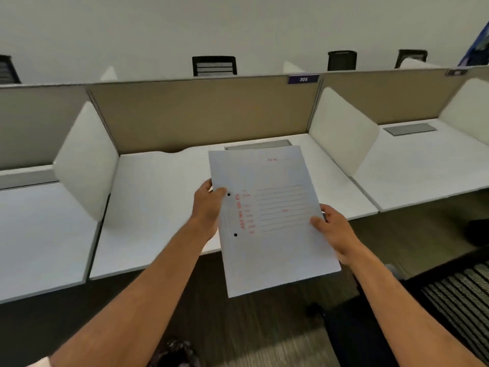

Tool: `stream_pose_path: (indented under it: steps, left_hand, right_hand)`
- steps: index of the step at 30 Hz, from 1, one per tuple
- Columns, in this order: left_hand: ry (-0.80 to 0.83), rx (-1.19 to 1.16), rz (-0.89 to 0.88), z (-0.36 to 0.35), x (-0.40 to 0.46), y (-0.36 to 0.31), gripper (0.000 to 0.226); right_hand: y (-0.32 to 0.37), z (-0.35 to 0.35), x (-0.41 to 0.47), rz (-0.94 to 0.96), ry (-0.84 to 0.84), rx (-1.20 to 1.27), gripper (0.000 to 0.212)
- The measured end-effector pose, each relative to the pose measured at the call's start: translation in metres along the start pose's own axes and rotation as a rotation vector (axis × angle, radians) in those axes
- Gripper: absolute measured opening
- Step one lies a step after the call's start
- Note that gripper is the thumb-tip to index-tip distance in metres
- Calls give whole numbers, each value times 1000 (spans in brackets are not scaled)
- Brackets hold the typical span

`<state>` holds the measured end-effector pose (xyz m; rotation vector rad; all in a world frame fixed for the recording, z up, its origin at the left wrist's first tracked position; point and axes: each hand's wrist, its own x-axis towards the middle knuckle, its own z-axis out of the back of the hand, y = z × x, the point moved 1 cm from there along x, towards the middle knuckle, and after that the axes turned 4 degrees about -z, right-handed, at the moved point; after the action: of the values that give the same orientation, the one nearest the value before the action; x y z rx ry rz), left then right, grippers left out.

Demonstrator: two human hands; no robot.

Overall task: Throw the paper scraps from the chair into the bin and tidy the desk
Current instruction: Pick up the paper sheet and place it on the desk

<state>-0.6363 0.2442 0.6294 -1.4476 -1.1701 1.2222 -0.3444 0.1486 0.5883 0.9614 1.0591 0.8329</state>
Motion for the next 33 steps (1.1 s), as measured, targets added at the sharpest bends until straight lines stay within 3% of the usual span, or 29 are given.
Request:
stream_pose_path:
  steps: [7,20,33]
  left_hand:
    - [96,47,72,43,30,7,25]
    - [-121,28,66,23,203,11,42]
    - [-230,63,96,35,384,5,30]
  right_hand:
    - [44,-37,55,19,69,104,22]
    - [108,-64,268,27,133,31,25]
    - [142,-129,455,-59,111,-41,26]
